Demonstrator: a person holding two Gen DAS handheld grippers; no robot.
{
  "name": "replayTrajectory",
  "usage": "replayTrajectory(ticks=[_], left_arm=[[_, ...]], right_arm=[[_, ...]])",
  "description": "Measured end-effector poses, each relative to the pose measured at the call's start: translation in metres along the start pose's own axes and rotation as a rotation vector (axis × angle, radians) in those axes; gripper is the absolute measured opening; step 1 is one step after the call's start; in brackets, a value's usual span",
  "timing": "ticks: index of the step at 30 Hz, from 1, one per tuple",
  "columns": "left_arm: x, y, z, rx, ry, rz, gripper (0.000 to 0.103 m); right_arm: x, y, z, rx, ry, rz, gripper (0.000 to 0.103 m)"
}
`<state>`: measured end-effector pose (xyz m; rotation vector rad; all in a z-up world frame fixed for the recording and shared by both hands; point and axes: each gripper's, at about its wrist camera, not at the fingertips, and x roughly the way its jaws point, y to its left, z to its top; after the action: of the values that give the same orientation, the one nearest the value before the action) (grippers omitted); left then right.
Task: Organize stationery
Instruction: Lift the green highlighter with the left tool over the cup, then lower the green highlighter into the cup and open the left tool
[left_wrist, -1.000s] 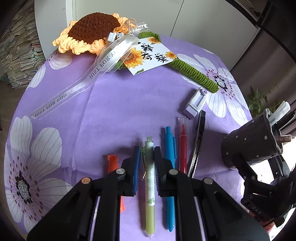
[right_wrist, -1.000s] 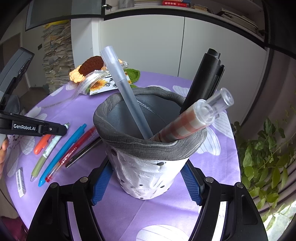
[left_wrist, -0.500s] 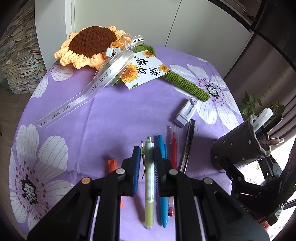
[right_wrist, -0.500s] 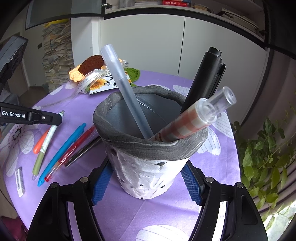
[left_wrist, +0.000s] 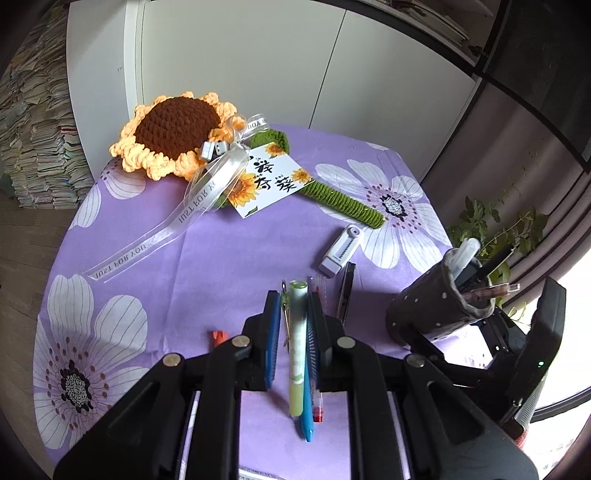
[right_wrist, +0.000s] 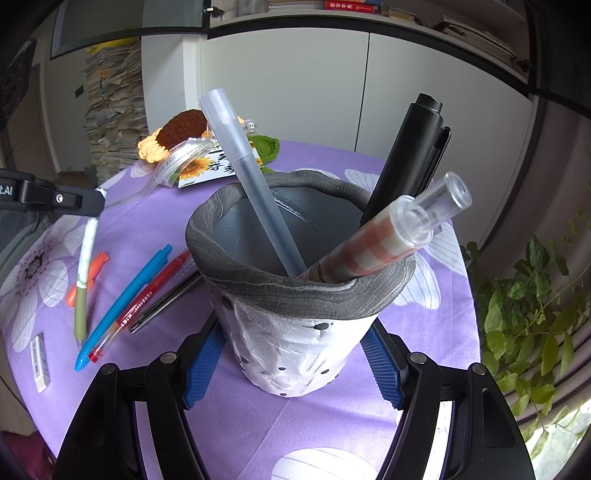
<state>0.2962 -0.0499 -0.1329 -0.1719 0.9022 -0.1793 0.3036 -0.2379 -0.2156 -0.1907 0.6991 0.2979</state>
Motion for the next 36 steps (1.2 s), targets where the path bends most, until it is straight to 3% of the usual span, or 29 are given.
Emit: replayTrajectory(ticks=[8,14,19,25,36], left_arm=[[-0.040,-0.026,0.017,0.061,-0.100,-0.072,0.012],[-0.078,-0.063,0.036,0.137,-0.256,-0.155,0.012],[-0.086,-0.084,0.049,0.161,-0.298,-0.212,0.012],[-0.072,-0.103,0.050,0.201,-0.264,-0.230,0.012],[-0.010,-0.116,0.031,0.247,-0.097,-0.181,0.012]], right_arm=[[0.000,0.000,0.000,0.000,0.000,0.000,0.073],[0.000,0.000,0.000,0.000,0.000,0.000,0.073],[0.000,0.000,0.000,0.000,0.000,0.000,0.073],[0.000,0.000,0.000,0.000,0.000,0.000,0.073],[0.000,0.000,0.000,0.000,0.000,0.000,0.073]])
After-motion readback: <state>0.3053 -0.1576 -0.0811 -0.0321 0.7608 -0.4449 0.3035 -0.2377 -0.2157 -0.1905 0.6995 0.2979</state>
